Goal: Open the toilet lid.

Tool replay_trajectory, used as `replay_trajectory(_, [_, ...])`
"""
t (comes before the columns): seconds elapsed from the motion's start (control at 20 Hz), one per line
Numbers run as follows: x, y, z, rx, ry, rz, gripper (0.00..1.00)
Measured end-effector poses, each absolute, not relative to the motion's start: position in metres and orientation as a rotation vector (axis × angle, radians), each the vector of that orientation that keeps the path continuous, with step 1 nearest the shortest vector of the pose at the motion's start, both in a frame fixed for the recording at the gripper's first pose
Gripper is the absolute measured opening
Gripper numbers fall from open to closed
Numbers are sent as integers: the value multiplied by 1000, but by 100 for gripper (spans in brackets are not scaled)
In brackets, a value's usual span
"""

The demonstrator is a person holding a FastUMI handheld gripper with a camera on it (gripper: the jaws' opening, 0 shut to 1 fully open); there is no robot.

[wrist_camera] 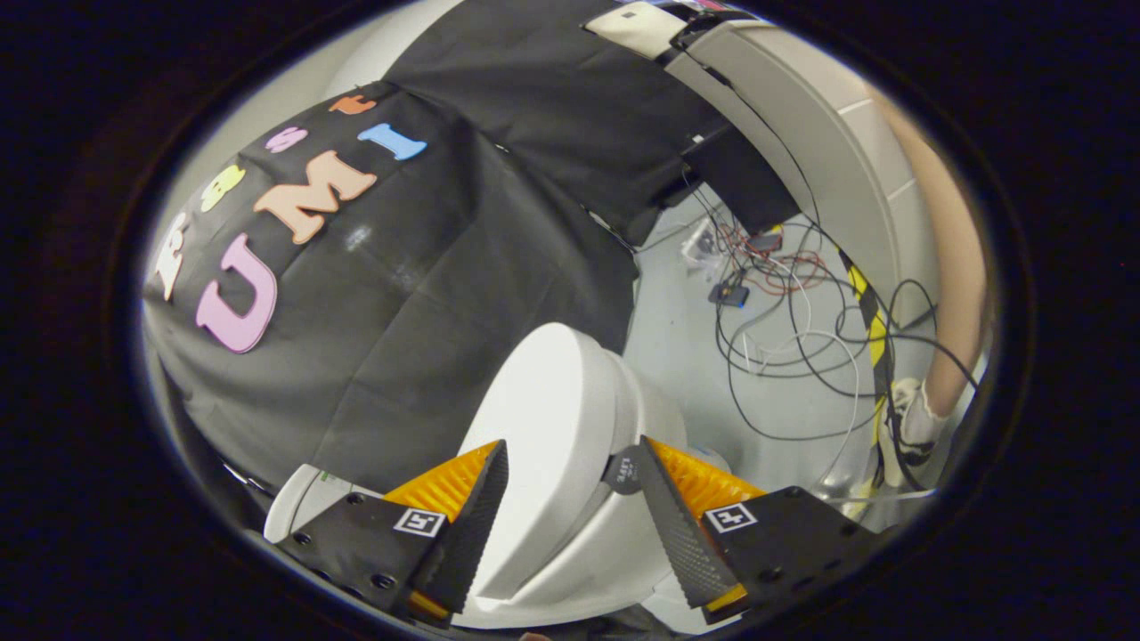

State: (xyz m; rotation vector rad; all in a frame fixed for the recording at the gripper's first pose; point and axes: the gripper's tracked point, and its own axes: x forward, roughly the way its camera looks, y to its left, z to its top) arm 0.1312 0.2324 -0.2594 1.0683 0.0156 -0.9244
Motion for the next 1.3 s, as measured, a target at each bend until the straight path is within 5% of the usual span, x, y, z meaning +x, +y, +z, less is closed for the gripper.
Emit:
replay_trajectory(0.4, [146,236,-304,1267,52,-912,89])
replay_trajectory(0.65, [155,218,-320,1368,48,-902,74])
replay_trajectory(0.75, [158,223,-322,1385,63,-891,24])
replay_trajectory(0.9, [168,217,-329,1381,84,-843,24])
replay_trajectory(1.0, [160,223,-322,1405,89,-833,11])
replay_trajectory(1.3, [160,229,-295,1260,155,-825,8])
